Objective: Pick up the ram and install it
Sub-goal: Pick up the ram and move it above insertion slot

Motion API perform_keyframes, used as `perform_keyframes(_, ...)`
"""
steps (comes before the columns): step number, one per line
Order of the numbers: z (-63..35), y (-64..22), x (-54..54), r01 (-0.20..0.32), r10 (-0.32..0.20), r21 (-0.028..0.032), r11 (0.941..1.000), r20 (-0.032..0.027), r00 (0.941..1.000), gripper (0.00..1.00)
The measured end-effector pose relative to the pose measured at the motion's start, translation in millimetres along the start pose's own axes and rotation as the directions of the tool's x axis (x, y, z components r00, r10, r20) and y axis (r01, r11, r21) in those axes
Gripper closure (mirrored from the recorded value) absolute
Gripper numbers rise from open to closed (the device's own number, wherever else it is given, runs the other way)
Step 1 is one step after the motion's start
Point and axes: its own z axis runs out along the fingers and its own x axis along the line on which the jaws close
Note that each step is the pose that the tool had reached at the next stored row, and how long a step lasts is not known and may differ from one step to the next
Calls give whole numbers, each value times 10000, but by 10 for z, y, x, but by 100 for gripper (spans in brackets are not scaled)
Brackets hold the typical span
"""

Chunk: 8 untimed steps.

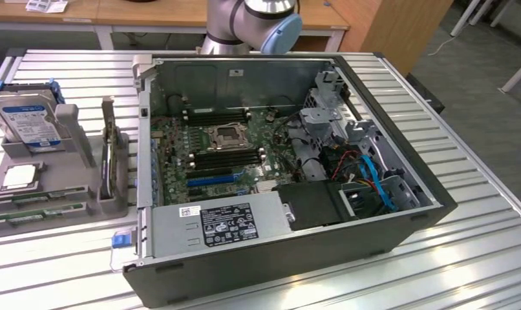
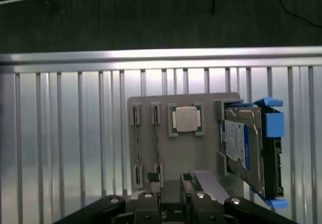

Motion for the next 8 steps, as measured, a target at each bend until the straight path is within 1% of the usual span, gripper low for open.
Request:
perform_keyframes(2, 13, 2, 1, 2, -2, 2, 10000, 1, 10000, 71)
perform_keyframes(8, 121, -1, 0, 2, -2, 1, 10000, 0, 10000, 71)
